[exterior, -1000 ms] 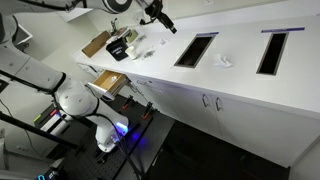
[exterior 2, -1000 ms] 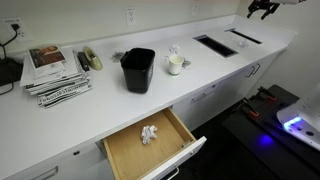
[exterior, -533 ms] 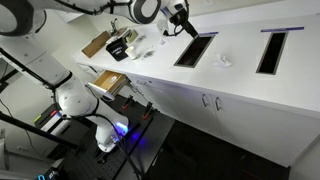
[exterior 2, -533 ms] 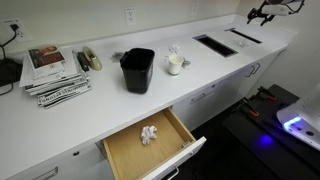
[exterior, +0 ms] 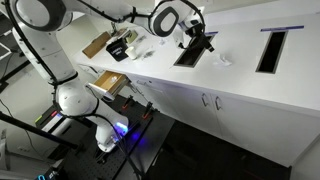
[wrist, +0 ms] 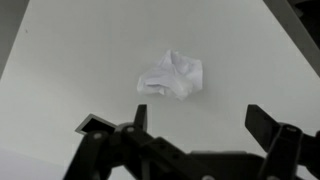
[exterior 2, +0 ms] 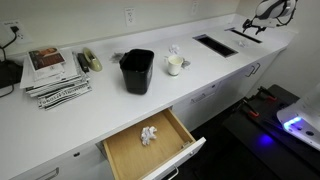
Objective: Pick up the piece of paper from the countertop and put it in the black container.
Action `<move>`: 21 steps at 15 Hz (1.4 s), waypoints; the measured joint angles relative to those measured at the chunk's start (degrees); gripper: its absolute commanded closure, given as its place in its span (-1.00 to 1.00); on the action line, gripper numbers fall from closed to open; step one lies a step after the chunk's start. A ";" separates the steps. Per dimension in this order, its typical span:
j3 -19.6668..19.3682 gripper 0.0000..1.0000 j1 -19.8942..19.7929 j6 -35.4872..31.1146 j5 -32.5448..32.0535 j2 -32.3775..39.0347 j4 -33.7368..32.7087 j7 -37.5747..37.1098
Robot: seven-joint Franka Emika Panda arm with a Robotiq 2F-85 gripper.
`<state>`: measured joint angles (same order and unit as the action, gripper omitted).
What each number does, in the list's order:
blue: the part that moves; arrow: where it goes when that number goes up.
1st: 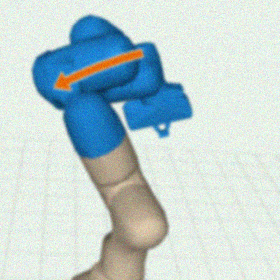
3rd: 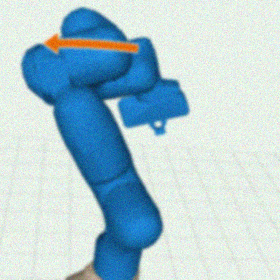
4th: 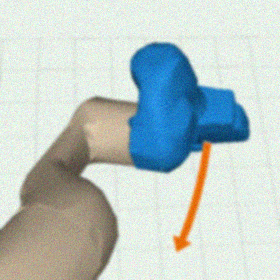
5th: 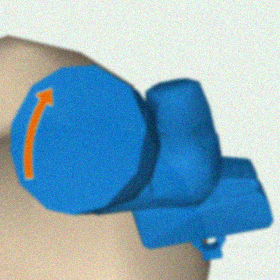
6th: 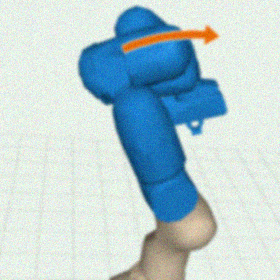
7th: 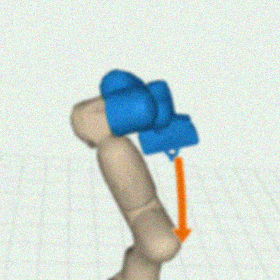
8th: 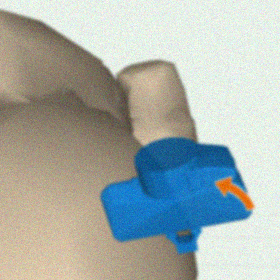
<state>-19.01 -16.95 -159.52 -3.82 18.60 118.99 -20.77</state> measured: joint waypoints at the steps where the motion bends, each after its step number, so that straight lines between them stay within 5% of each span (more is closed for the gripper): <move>1: -0.04 -1.00 0.15 -0.23 1.00 1.35 -0.90 0.00; 10: -0.01 -0.92 0.87 -1.03 8.62 10.00 -8.04 -0.04; 11: -0.03 -0.47 1.02 -1.03 8.77 10.54 -8.45 -0.07; 13: -0.08 -0.36 1.30 -1.03 8.79 11.36 -8.90 -0.11; 21: -1.72 0.85 3.31 -1.03 8.79 12.53 -8.99 -1.79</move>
<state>-20.73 -13.65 -160.55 4.97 31.14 109.99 -22.56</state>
